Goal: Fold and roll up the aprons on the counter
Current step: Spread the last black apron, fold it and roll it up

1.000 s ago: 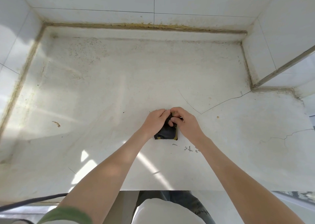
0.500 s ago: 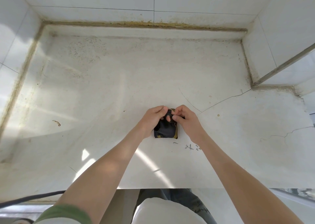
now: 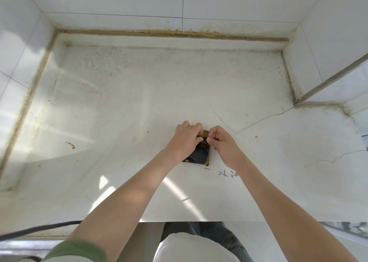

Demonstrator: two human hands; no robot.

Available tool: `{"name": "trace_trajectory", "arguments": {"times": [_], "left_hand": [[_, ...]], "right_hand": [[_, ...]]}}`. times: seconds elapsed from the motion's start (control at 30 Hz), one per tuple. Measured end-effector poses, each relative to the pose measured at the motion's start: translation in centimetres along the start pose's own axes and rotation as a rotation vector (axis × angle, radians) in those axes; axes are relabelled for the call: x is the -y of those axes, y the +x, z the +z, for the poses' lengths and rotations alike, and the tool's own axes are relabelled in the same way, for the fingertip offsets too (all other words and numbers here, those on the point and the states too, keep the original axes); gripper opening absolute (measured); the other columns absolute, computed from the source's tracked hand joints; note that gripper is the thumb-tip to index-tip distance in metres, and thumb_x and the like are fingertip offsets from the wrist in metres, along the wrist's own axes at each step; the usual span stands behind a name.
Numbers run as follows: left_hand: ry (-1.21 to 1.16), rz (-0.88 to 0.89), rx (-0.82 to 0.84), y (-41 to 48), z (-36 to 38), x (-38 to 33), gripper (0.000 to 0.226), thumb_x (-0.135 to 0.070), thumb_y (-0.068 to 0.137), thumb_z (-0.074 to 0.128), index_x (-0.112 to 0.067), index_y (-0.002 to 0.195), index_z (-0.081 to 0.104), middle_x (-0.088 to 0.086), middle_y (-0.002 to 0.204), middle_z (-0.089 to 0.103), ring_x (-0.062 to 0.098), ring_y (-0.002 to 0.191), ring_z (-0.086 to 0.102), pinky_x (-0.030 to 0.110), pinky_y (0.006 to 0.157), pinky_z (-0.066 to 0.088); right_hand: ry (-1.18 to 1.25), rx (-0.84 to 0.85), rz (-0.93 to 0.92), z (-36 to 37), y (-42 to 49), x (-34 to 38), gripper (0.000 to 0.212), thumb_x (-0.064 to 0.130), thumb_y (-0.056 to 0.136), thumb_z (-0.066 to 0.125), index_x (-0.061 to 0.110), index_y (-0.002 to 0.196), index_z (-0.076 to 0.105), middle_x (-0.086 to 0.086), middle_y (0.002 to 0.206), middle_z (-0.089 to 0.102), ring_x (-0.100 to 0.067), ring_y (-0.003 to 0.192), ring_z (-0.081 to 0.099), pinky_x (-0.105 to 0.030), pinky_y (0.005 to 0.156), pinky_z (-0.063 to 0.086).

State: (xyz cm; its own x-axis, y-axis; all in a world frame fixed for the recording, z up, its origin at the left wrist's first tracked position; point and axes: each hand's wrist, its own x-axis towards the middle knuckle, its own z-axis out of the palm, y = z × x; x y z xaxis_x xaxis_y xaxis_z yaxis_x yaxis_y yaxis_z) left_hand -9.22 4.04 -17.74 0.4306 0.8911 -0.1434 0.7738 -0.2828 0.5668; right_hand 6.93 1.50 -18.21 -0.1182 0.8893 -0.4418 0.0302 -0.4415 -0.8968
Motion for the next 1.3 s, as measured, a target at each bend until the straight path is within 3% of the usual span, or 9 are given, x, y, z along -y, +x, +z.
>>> {"name": "trace_trajectory", "arguments": {"times": [0.1, 0.2, 0.33, 0.53, 0.73, 0.87, 0.97, 1.17, 1.3], "left_hand": [[0.508, 0.274, -0.152, 0.0, 0.4, -0.6, 0.025, -0.008, 0.061, 0.078, -0.014, 0.072, 0.056, -0.003, 0.059, 0.051, 0.019, 0.066, 0.048, 0.027, 0.060, 0.035], [0.661, 0.324, -0.231, 0.0, 1.0, -0.7, 0.027, -0.006, 0.056, 0.069, -0.013, 0.075, 0.051, -0.003, 0.058, 0.049, 0.018, 0.060, 0.050, 0.026, 0.057, 0.038], [0.646, 0.401, -0.336, -0.5, 1.4, -0.4, 0.031, -0.002, 0.067, 0.059, -0.016, 0.084, 0.037, -0.001, 0.061, 0.048, 0.018, 0.061, 0.048, 0.026, 0.062, 0.033], [0.473, 0.378, -0.337, -0.5, 1.4, 0.1, 0.055, -0.002, 0.057, 0.085, -0.013, 0.086, 0.039, -0.001, 0.050, 0.049, 0.019, 0.051, 0.048, 0.025, 0.054, 0.042], [0.378, 0.377, -0.334, -0.9, 1.8, 0.6, 0.056, 0.005, 0.058, 0.083, -0.013, 0.088, 0.040, 0.000, 0.052, 0.051, 0.021, 0.052, 0.049, 0.027, 0.053, 0.047], [0.334, 0.384, -0.354, -1.0, 1.8, 0.8, 0.055, 0.010, 0.056, 0.077, -0.013, 0.088, 0.039, 0.002, 0.055, 0.051, 0.022, 0.054, 0.050, 0.028, 0.051, 0.048], [0.312, 0.372, -0.349, -1.0, 1.7, 0.7, 0.055, 0.007, 0.057, 0.080, -0.013, 0.088, 0.039, 0.001, 0.056, 0.051, 0.022, 0.055, 0.050, 0.027, 0.050, 0.046], [0.224, 0.382, -0.368, -1.1, 1.8, 0.6, 0.055, 0.011, 0.058, 0.078, -0.014, 0.087, 0.039, 0.002, 0.060, 0.052, 0.022, 0.057, 0.051, 0.027, 0.049, 0.045], [0.231, 0.394, -0.410, -0.9, 1.8, 0.5, 0.053, 0.010, 0.060, 0.078, -0.014, 0.087, 0.038, 0.002, 0.060, 0.051, 0.021, 0.057, 0.049, 0.027, 0.049, 0.042]], "right_hand": [[0.032, -0.022, 0.019, 0.2, -0.1, 0.2, 0.025, -0.013, 0.091, 0.044, 0.011, 0.089, 0.050, -0.002, 0.075, 0.048, 0.001, 0.058, 0.047, -0.009, 0.056, 0.037], [0.027, -0.034, 0.051, 0.3, -0.1, 0.5, 0.021, -0.002, 0.097, 0.042, 0.013, 0.097, 0.057, 0.001, 0.083, 0.058, -0.001, 0.065, 0.049, -0.014, 0.058, 0.035], [-0.096, 0.006, 0.052, 0.3, -0.1, 1.4, 0.027, 0.003, 0.101, 0.037, 0.005, 0.107, 0.063, 0.004, 0.089, 0.063, 0.010, 0.065, 0.054, -0.007, 0.058, 0.040], [-0.241, 0.135, 0.062, -0.1, -0.1, 1.7, 0.030, -0.002, 0.098, 0.039, 0.009, 0.114, 0.061, 0.006, 0.099, 0.065, 0.012, 0.076, 0.055, -0.004, 0.064, 0.040], [-0.369, 0.101, 0.099, 0.2, 0.3, 1.8, 0.025, 0.002, 0.095, 0.045, 0.014, 0.109, 0.063, -0.002, 0.107, 0.065, -0.011, 0.099, 0.058, -0.015, 0.081, 0.041], [-0.402, 0.016, 0.093, 0.6, 0.1, 1.6, 0.016, 0.007, 0.097, 0.047, 0.014, 0.094, 0.061, 0.008, 0.082, 0.057, -0.005, 0.074, 0.049, -0.013, 0.063, 0.036], [-0.375, 0.000, 0.090, 0.8, 0.0, 1.5, 0.017, 0.007, 0.098, 0.045, 0.015, 0.092, 0.059, 0.009, 0.079, 0.055, -0.001, 0.068, 0.046, -0.011, 0.059, 0.035], [-0.369, 0.043, 0.072, 0.4, -0.3, 1.7, 0.026, 0.003, 0.096, 0.044, 0.009, 0.108, 0.066, 0.000, 0.104, 0.067, -0.004, 0.092, 0.059, -0.011, 0.077, 0.042], [-0.297, 0.048, 0.055, 0.1, -0.6, 1.9, 0.026, -0.002, 0.097, 0.042, 0.004, 0.106, 0.066, 0.012, 0.078, 0.060, 0.012, 0.057, 0.052, -0.005, 0.058, 0.038]]}}
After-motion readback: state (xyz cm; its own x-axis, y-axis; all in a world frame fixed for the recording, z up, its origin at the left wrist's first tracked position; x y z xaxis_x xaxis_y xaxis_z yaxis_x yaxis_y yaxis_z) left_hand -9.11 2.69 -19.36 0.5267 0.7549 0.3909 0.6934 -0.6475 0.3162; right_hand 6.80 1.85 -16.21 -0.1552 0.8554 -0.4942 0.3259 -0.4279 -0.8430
